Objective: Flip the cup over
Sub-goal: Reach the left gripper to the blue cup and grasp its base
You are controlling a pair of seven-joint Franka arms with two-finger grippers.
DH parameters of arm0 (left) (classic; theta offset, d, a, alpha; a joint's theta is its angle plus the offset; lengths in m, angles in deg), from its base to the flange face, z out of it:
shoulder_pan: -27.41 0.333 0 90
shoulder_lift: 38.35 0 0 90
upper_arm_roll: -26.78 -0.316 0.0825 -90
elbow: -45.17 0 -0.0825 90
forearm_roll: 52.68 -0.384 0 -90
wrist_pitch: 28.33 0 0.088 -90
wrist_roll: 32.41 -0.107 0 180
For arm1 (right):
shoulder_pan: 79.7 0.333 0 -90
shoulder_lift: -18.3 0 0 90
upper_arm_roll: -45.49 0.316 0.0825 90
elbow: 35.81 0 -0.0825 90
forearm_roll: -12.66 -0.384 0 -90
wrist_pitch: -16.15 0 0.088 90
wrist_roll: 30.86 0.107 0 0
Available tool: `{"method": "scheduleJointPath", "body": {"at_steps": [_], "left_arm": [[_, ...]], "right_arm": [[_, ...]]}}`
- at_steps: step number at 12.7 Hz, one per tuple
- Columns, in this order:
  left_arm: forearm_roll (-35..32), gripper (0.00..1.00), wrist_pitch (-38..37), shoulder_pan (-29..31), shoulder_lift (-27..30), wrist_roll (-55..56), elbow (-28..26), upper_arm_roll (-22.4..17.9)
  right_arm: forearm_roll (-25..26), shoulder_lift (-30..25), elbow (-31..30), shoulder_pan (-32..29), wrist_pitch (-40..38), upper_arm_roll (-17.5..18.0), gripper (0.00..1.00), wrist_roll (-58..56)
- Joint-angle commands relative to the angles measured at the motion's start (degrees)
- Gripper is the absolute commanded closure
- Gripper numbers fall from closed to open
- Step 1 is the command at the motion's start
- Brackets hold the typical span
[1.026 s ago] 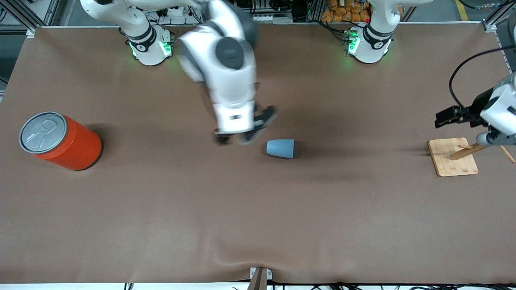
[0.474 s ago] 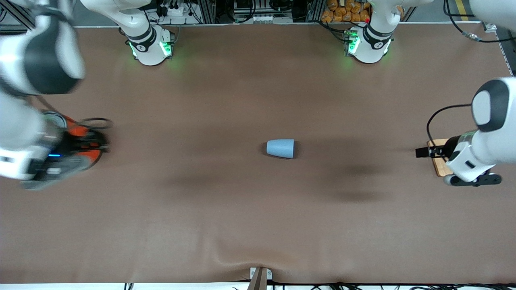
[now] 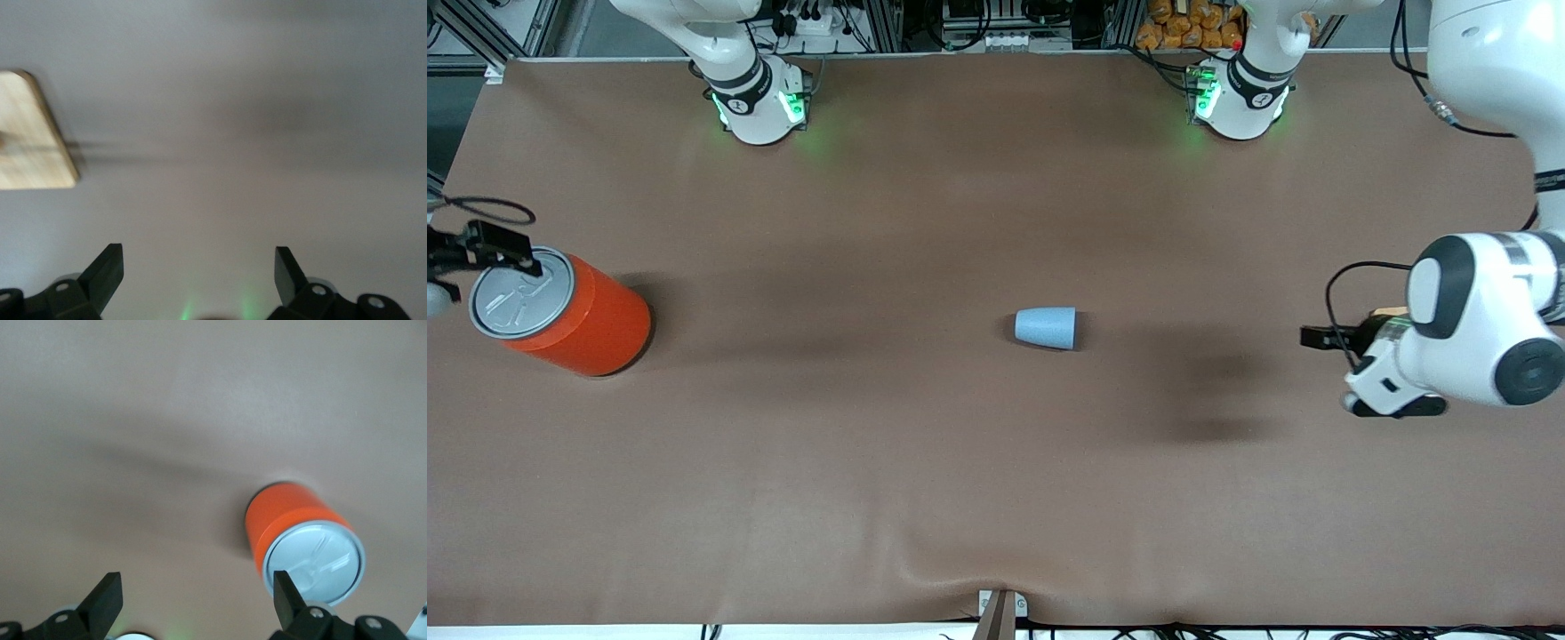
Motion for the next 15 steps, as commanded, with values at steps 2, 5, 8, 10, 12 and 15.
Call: {"method": "scheduleJointPath", "body": {"at_steps": [2,5,8,10,12,15], "left_arm": [[13.4,0.0,-2.4,0.3,-0.2,-1.4,-3.0,1.3],[26.3,0.0,-1.3,-2.3,-1.0,-1.1,-9.8,1.9],[35.0,0.0,3.9,-6.7,-2.9,-1.3,-13.6,2.3],[44.6,0.0,9.1,-9.7,-5.3,-1.3,-13.5,2.9],[49.1,0.0,14.6,-13.6,-8.1,-1.3,-13.5,3.0],[57.3,0.0,23.7,-16.2,-10.7,-1.4,-13.0,3.0]], "right_arm": [[-1.6,-21.8,-28.6,0.9,13.2,0.3,0.0,14.5],[-1.7,-26.1,-34.2,1.4,17.2,0.3,0.0,18.7],[-1.8,-17.0,-20.5,1.5,8.6,0.3,0.0,17.8],[-3.9,-17.1,-17.4,2.2,4.2,0.3,0.0,15.4],[-5.1,-16.3,-15.5,2.0,4.8,-1.9,0.0,15.0],[-6.5,-14.1,-11.6,2.3,4.2,-2.7,0.0,14.7]]}}
